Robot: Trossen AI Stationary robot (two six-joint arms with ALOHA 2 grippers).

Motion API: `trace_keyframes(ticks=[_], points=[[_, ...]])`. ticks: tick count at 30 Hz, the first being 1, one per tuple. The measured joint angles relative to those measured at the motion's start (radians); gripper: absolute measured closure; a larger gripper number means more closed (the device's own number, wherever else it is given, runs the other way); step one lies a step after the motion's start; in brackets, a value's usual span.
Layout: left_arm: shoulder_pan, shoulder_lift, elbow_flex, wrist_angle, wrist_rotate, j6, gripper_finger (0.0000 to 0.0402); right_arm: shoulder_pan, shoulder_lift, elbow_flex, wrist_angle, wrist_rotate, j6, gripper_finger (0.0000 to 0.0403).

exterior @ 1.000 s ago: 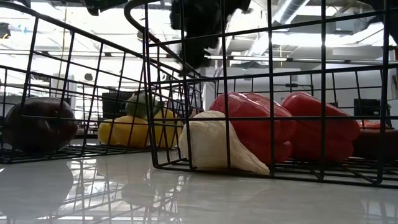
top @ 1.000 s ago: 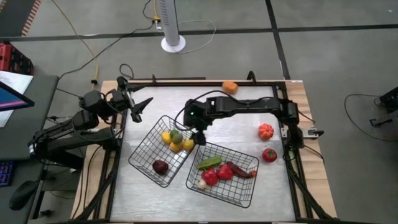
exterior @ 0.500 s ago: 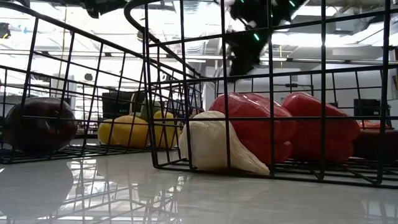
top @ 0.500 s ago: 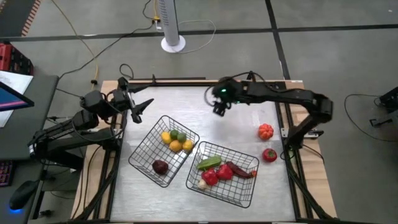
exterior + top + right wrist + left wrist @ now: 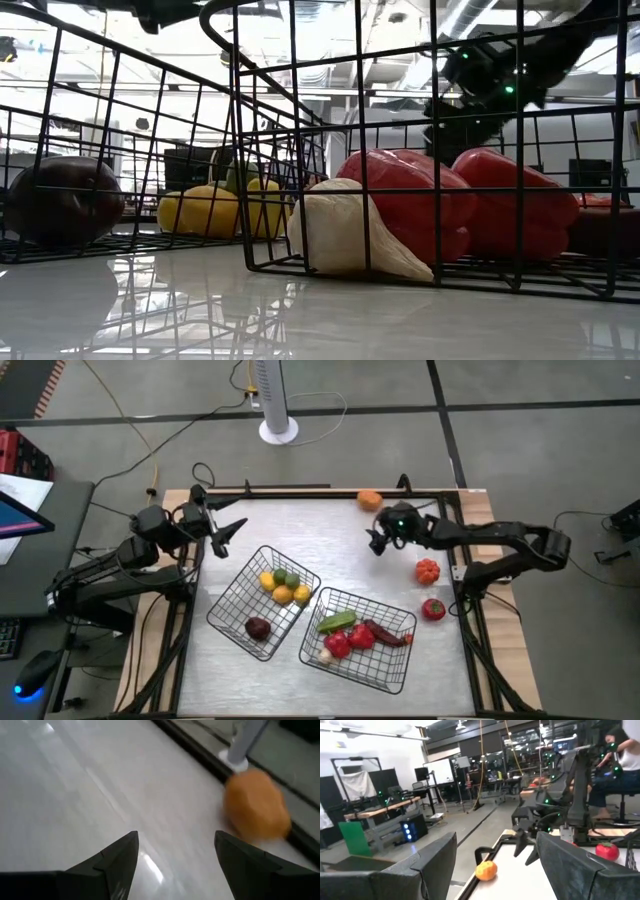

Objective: Sort produce into baskets
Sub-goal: Adjust the right wire basket

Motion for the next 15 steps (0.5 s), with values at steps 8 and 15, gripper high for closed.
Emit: trace_keyframes(ticks=[8,15], points=[[0.000,0.000,0.000,-0.005,-0.022,0.003,0.0140,0.133,-0.097,0.124,-0.553,-0.005,0.158,0.0113],[0.000,0.000,0.000,0.005,-0.027,0.039,0.0140,0.398,-0.100,0.228,-0.753,-0.164,0.206,0.0113]])
